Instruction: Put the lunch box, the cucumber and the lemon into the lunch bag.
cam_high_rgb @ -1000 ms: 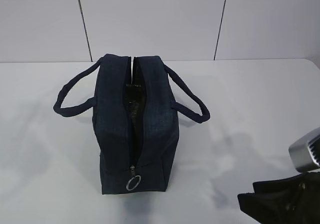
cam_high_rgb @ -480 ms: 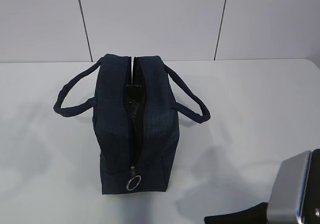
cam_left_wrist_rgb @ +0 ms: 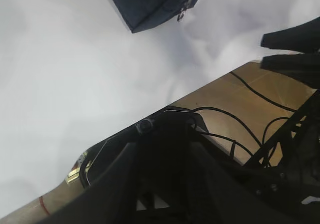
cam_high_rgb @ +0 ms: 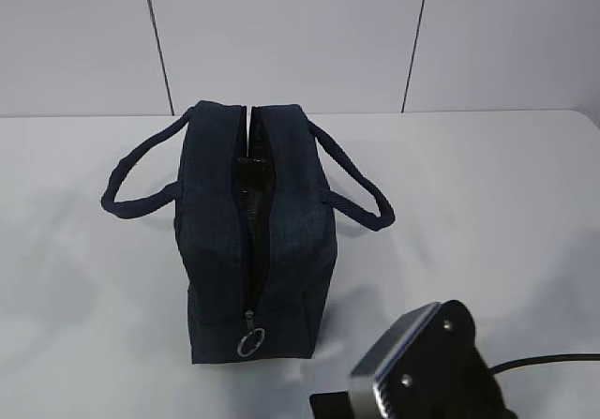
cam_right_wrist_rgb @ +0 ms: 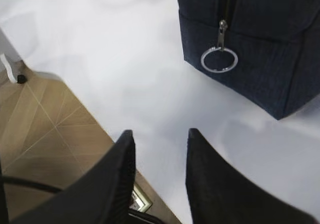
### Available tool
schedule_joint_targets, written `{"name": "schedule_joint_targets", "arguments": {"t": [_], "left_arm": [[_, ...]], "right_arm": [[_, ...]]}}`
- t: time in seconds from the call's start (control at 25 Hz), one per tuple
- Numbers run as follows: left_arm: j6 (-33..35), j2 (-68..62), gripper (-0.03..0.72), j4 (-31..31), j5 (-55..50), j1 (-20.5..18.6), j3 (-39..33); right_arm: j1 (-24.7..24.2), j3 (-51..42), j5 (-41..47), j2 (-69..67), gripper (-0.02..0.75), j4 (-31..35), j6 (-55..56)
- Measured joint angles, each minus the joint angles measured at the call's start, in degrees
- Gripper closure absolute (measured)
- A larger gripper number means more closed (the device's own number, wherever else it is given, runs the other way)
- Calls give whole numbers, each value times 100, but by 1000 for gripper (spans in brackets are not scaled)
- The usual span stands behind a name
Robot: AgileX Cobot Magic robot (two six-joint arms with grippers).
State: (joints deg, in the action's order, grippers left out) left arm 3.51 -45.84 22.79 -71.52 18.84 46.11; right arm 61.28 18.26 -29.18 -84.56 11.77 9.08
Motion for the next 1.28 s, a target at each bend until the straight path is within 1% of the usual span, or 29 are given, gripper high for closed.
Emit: {"name": "schedule_joint_targets", "arguments": {"t": [0.12, 0.24, 0.36, 0.44, 0.56, 0.72, 0.92, 1.16, 1.28], "left_arm": [[-23, 0, 454, 22, 0, 0, 0], [-25, 0, 454, 22, 0, 0, 0], [-25, 0, 454, 22, 0, 0, 0], [-25, 0, 454, 22, 0, 0, 0], [-25, 0, 454, 22, 0, 0, 0], [-25, 0, 454, 22, 0, 0, 0], [-25, 0, 453, 22, 0, 0, 0], [-25, 0, 453, 22, 0, 0, 0], [-25, 0, 453, 22, 0, 0, 0]], "right_arm": [[0, 241, -175, -600, 488, -44, 325], [0, 454, -441, -892, 475, -164, 446], [0, 637, -556, -1006, 423, -153, 469], [4, 738, -582, -1109, 380, 3, 482], [4, 889, -593, -1348, 339, 263, 482], [13, 1077, -600, -1671, 328, 466, 371], [13, 1148, -630, -1761, 328, 1040, 71], [13, 1420, -674, -1934, 328, 1155, -99], [13, 1541, -661, -2047, 328, 1365, -285]]}}
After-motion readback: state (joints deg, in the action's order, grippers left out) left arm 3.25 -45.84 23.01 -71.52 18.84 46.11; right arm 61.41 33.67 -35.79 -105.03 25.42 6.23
